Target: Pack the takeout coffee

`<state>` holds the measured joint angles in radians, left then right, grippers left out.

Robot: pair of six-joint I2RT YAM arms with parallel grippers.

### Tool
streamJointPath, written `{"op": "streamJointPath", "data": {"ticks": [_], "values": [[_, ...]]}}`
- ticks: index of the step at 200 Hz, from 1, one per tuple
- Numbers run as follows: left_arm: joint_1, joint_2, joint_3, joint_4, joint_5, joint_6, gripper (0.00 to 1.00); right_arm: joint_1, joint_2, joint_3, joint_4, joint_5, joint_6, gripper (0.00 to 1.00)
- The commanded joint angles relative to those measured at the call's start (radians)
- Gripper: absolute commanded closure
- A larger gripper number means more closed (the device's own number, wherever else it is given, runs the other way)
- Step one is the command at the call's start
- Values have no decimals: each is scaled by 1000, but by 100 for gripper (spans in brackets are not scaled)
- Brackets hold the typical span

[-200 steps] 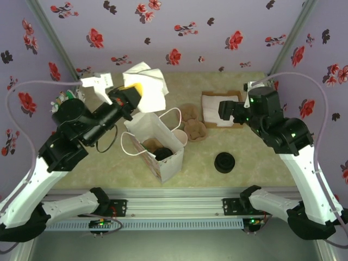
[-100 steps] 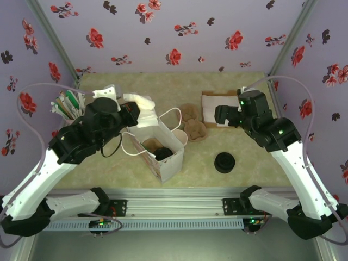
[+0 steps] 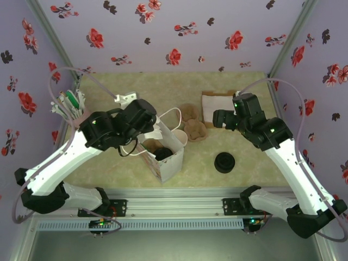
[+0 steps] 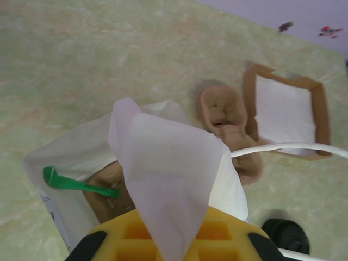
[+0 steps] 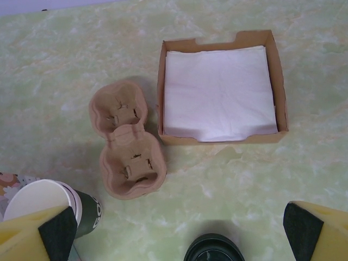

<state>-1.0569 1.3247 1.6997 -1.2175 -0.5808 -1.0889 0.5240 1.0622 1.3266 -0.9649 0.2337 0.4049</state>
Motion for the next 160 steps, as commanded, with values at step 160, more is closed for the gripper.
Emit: {"op": "streamJointPath", "data": {"ticks": [160], "values": [[-12, 186, 29, -195, -5, -174, 100, 2, -39, -47, 30, 15, 23, 1]]}}
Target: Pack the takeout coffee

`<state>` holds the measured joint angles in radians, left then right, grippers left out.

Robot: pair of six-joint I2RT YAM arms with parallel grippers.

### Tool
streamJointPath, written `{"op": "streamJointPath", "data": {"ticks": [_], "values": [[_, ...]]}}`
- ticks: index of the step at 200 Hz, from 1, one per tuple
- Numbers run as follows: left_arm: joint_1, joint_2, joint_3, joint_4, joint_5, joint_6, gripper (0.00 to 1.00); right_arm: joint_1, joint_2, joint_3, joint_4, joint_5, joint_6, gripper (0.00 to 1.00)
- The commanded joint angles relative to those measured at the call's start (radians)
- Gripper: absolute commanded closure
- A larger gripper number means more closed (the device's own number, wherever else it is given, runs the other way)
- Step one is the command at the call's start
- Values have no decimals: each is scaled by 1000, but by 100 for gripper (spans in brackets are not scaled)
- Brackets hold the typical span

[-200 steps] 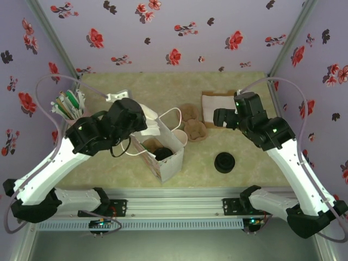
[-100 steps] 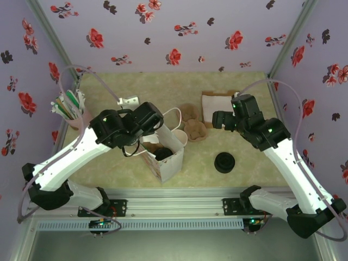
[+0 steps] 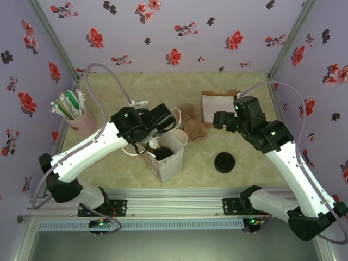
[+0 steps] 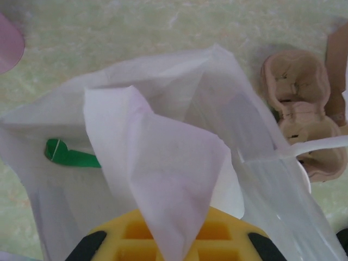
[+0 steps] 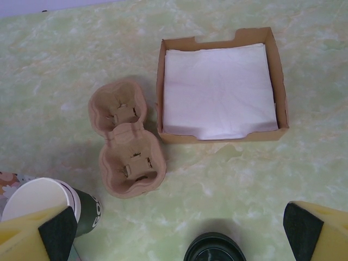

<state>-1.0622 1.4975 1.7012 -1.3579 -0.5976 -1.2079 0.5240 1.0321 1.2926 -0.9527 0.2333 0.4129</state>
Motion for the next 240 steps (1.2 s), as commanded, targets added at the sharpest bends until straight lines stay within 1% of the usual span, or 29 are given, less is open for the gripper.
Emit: {"op": "streamJointPath", "data": {"ticks": [1, 79, 109, 131, 142, 163, 187, 231, 240], "values": [[-7, 13, 27, -56, 13, -57, 100, 2, -10, -13, 18, 16, 15, 1], [-24, -6, 24, -64, 34, -75, 100, 2, -26, -19, 15, 15, 17, 1], [-24, 9, 9, -58, 30, -109, 100, 2, -27, -19, 17, 12, 17, 1], [-24, 22, 18, -45, 31, -87, 100, 2, -33, -22, 15, 13, 15, 1], [-22, 28, 27, -40, 31, -63, 86, 2, -34, -21, 13, 14, 15, 1], [-22, 30, 41, -31, 37, -35, 70, 2, -33, -16, 1, 8, 10, 1], [-22, 16, 49, -1, 40, -1, 63, 2, -43, -14, -6, 8, 7, 1], [-22, -23, 41, 90, 35, 93, 40, 2, -61, -8, -12, -5, 7, 1], [-22, -35, 32, 112, 33, 111, 38, 2, -64, -7, -12, -12, 5, 1]]}}
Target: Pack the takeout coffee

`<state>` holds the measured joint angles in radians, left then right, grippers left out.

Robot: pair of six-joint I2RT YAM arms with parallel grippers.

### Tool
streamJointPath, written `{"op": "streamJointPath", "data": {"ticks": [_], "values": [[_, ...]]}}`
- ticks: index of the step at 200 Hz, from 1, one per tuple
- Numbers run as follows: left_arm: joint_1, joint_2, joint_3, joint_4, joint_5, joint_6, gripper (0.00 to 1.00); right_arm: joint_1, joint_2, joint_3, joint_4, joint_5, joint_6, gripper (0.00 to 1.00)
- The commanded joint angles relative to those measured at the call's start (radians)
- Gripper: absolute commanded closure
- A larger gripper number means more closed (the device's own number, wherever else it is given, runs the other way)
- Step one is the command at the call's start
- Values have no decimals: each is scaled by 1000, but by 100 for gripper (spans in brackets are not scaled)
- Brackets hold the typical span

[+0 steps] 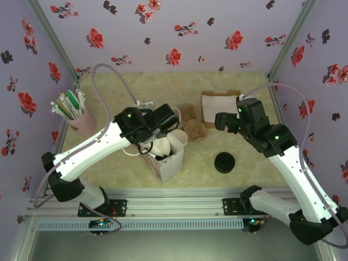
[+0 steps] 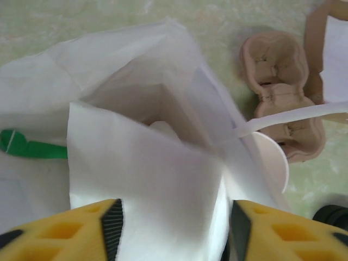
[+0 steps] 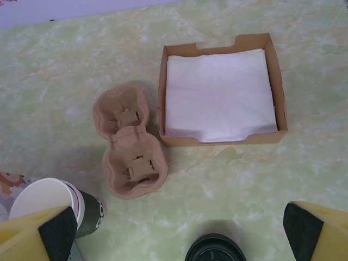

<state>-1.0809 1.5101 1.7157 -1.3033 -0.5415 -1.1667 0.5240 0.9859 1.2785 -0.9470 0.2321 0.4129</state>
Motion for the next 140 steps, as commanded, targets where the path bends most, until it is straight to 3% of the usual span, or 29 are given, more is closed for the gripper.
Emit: {"op": "streamJointPath", "data": {"ticks": [1, 53, 95, 140], "values": [[-4, -49, 17, 60, -24, 72, 38, 2, -18, 7, -18, -12, 6, 1], [3, -112, -27, 140, -45, 171, 31, 2, -29, 8, -9, -54, 5, 1], [11, -304, -158, 295, -85, 281, 1, 2, -67, 5, 45, -154, 2, 1], [62, -464, -171, 241, -137, 320, 1, 2, -87, -11, 85, -277, 10, 1]]}}
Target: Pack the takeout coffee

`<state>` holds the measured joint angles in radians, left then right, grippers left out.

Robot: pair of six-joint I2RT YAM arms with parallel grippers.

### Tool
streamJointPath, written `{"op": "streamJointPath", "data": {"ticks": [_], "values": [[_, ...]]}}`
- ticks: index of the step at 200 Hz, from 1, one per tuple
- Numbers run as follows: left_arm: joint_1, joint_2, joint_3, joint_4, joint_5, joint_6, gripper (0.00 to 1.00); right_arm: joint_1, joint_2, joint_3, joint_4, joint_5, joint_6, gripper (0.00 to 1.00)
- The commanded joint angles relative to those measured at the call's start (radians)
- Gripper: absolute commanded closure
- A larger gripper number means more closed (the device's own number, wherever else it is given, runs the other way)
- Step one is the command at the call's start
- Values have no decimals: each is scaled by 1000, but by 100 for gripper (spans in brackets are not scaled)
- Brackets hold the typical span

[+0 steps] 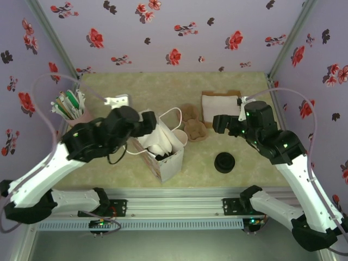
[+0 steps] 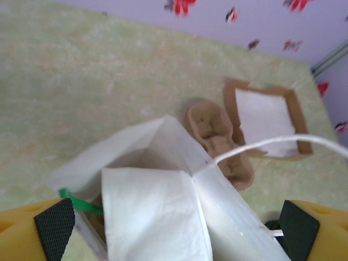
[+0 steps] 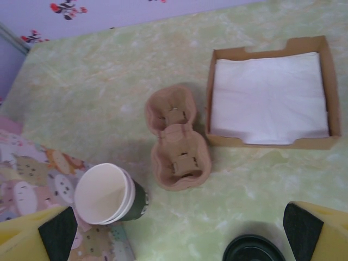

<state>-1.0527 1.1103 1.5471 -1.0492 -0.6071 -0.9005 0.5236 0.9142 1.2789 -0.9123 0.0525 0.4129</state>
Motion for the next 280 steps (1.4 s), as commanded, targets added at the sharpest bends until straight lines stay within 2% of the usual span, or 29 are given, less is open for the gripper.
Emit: {"op": "streamJointPath", "data": {"ticks": [1, 37, 76, 132, 154, 173, 187, 200, 247, 280], "values": [[36, -66, -3, -17, -71, 55, 1, 3, -18, -12, 52, -101, 11, 1], [123, -157, -12, -93, -68, 94, 1, 3, -38, -41, 96, -172, 38, 1], [156, -214, -67, -158, -52, 98, 2, 4, -53, -82, 117, -219, 56, 1], [192, -317, -230, -276, -45, -23, 30, 4, -79, -171, 117, -223, 81, 5], [202, -343, -307, -275, 4, -54, 36, 4, -82, -206, 126, -239, 94, 8], [219, -347, -377, -244, 68, -77, 40, 4, -82, -236, 141, -259, 104, 14], [236, -357, -447, -183, 137, -87, 52, 4, -80, -257, 155, -278, 114, 21], [267, -375, -528, -94, 227, -96, 59, 4, -77, -276, 164, -291, 123, 25], [443, -395, -761, 193, 518, -105, 64, 6, -68, -314, 173, -326, 139, 36], [484, -378, -836, 341, 595, -123, 66, 30, -82, -383, 194, -389, 148, 41]]}}
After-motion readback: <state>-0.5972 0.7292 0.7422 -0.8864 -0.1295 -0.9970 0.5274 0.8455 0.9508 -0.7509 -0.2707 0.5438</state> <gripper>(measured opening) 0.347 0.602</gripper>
